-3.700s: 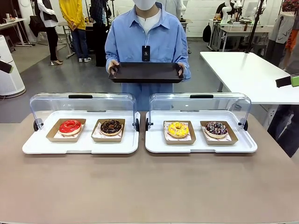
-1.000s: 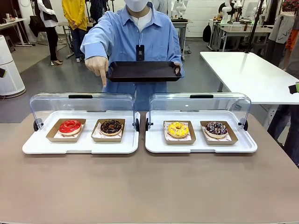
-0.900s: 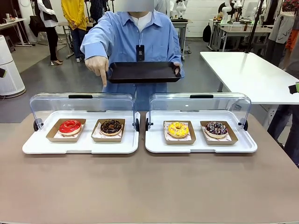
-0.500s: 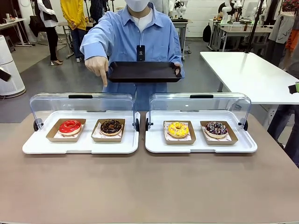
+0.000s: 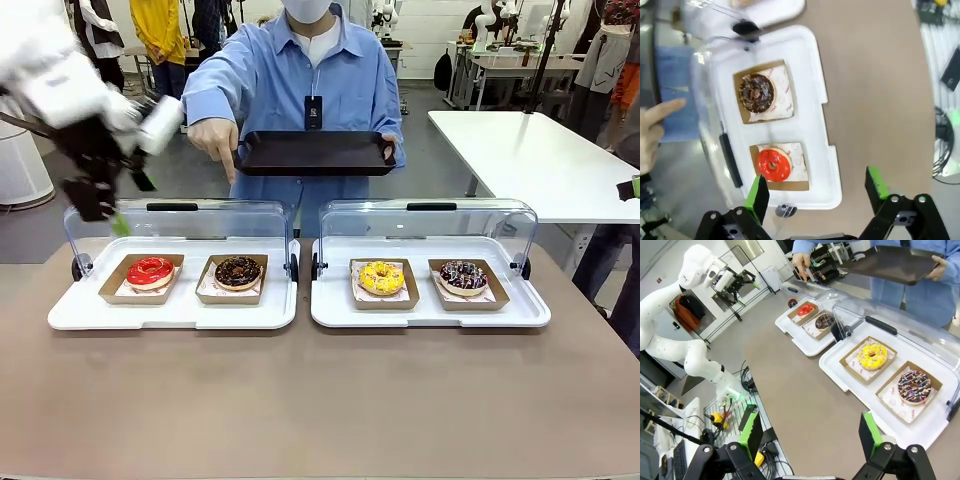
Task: Provide the desired donut to the person.
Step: Pick up and lift the Paper togo box containing the Donut pointed at by the person.
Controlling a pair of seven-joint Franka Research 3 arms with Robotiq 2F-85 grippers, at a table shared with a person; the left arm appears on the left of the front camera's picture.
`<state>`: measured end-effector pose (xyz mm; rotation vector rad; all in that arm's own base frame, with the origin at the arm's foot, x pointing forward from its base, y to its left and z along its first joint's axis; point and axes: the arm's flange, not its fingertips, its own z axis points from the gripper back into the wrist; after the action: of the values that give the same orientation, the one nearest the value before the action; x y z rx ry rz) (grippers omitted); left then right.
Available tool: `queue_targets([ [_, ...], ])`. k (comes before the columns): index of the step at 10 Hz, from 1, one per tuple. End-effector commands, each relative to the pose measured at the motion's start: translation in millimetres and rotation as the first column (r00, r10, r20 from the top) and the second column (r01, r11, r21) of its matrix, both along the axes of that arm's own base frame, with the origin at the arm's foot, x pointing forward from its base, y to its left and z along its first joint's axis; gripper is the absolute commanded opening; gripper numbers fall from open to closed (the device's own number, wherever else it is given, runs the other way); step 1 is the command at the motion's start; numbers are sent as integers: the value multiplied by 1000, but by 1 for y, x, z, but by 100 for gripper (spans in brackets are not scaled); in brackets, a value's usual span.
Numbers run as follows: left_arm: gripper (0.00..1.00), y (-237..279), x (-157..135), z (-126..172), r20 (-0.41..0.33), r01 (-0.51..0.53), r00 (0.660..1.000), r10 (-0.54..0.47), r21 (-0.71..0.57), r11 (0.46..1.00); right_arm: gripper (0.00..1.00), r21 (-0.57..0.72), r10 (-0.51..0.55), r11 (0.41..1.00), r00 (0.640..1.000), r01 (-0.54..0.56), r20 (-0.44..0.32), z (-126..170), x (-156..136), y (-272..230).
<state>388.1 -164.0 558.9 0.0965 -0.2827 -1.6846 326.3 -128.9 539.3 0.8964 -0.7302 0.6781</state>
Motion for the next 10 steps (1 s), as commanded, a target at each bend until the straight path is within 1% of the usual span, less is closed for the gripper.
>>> queue_targets([
  [1,100,-24,30,-33,-19,-31,999,33,129,991,100,-1,0,1000,1000,0,-3,-1,0,0],
  [3,100,-56,40,-73,-15,-53,998,55,131,990,100,-1,0,1000,1000,0,-3,-1,0,0],
  [5,100,-63,49,-102,-96,-77,992,86,99,992,100,-1,0,1000,1000,0,-3,-1,0,0],
  [7,100,-60,56,-116,-137,-75,987,85,77,994,100,-1,0,1000,1000,0,-3,-1,0,0],
  [8,100,-55,56,-115,-152,-57,986,71,96,994,100,-1,0,1000,1000,0,-3,-1,0,0],
  [9,100,-59,52,-122,-123,-65,989,79,116,991,100,-1,0,1000,1000,0,-3,-1,0,0],
  [10,100,-59,52,-122,-123,-65,989,79,116,991,100,-1,0,1000,1000,0,-3,-1,0,0],
])
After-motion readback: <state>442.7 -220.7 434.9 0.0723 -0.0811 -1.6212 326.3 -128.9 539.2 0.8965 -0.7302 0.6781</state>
